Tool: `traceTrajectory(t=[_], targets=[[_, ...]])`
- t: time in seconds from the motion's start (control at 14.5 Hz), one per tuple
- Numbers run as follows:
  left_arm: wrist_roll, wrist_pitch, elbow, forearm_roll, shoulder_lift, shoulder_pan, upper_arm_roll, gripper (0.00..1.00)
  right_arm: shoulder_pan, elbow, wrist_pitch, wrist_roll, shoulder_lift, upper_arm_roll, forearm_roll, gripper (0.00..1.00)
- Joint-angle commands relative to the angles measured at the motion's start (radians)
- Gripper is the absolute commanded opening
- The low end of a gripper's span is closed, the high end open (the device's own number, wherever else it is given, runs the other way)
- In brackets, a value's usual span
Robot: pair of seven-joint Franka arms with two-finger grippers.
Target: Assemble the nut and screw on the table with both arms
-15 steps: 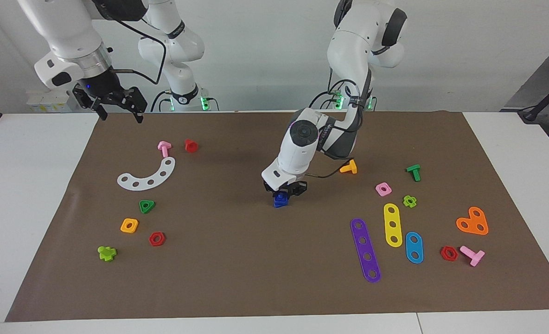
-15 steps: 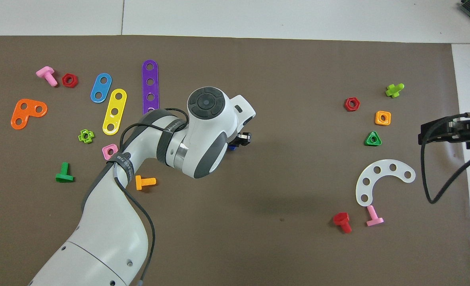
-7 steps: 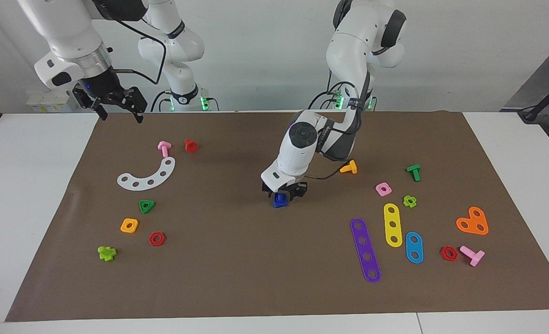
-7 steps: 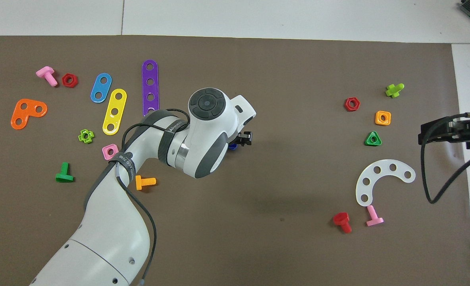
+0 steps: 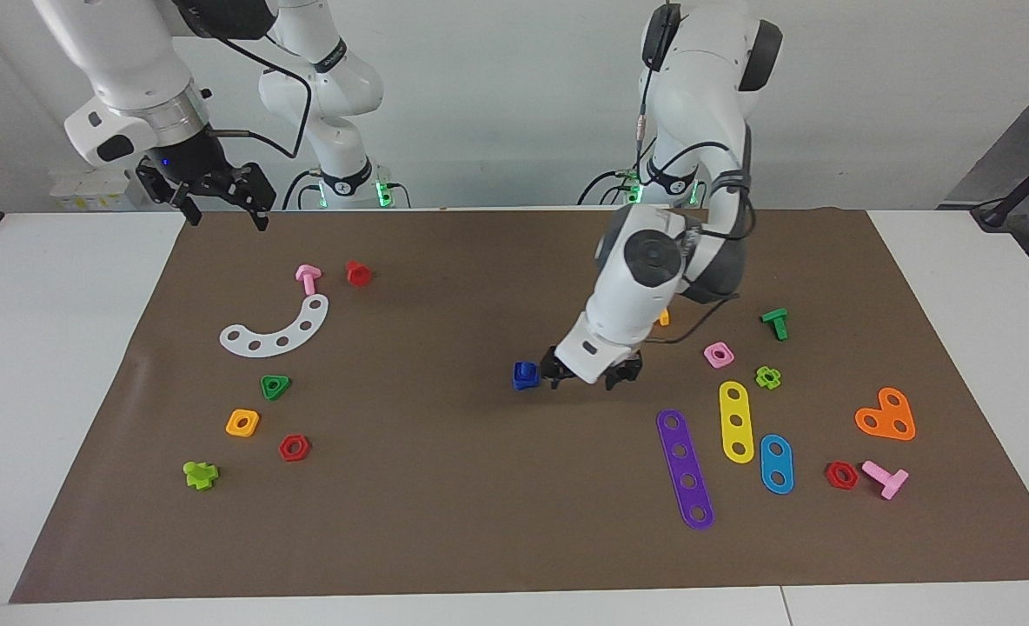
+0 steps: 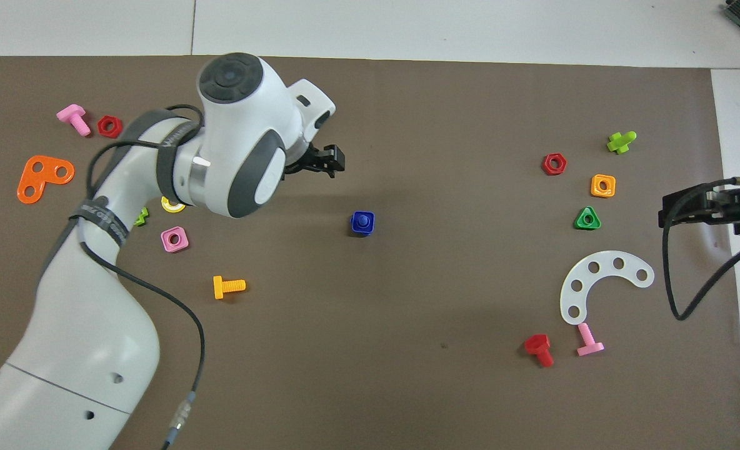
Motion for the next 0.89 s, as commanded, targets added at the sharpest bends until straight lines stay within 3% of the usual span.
traceTrajectory(t=[0.0, 0.34, 0.83], targets=[[0.075, -0.068, 0.053, 0.017, -0.001, 0.123, -0.008, 1.00, -0.006, -0.012, -0.005, -0.027, -0.014, 0.004, 0.009, 1.00], [0.270, -0.164, 0.040, 0.093, -0.122, 0.311, -0.011, 1.00, -0.006, -0.011, -0.005, -0.027, -0.014, 0.004, 0.009, 1.00], [0.276, -0.356, 0.007, 0.169, -0.282, 0.318, -0.011, 1.00, -0.006, -0.011, -0.005, -0.027, -0.014, 0.004, 0.009, 1.00]])
